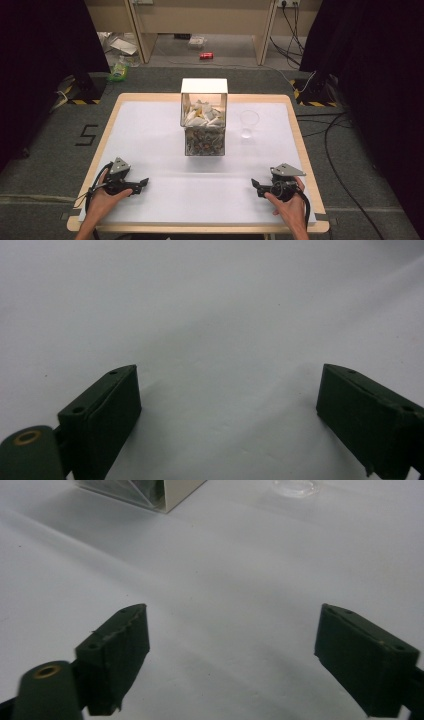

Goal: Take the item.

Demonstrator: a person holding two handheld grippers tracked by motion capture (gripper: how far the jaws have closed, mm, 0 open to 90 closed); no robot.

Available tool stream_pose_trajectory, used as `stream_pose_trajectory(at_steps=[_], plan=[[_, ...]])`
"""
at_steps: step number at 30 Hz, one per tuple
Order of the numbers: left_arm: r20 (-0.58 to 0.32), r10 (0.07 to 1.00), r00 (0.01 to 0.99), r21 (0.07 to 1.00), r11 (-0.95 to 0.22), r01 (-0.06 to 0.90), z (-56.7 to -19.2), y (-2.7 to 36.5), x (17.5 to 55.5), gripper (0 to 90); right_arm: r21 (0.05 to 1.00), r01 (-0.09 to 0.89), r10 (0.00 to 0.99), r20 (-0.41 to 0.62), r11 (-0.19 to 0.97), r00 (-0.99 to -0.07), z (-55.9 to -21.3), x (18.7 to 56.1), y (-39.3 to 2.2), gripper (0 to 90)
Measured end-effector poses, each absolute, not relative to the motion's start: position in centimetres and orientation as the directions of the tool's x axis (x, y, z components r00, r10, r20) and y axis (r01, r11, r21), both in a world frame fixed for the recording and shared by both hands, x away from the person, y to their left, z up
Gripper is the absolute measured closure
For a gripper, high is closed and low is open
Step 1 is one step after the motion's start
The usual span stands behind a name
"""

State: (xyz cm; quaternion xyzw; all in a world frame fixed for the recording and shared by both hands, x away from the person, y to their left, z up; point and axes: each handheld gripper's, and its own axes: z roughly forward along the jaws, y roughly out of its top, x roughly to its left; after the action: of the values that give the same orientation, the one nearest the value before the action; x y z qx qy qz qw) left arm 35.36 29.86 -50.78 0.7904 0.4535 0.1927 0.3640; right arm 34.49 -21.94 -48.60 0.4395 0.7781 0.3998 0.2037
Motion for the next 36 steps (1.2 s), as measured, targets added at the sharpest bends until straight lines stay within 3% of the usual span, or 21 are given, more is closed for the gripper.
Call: stream_pose_trajectory(at_steps=[36], plan=[[-0.025,0.857,0.515,0.75,-0.324,0.577,-50.8,29.9,35.4,9.7,0.915,0.342,0.818,0.021,0.216,-0.575,-40.6,36.3,-19.0,24.1]])
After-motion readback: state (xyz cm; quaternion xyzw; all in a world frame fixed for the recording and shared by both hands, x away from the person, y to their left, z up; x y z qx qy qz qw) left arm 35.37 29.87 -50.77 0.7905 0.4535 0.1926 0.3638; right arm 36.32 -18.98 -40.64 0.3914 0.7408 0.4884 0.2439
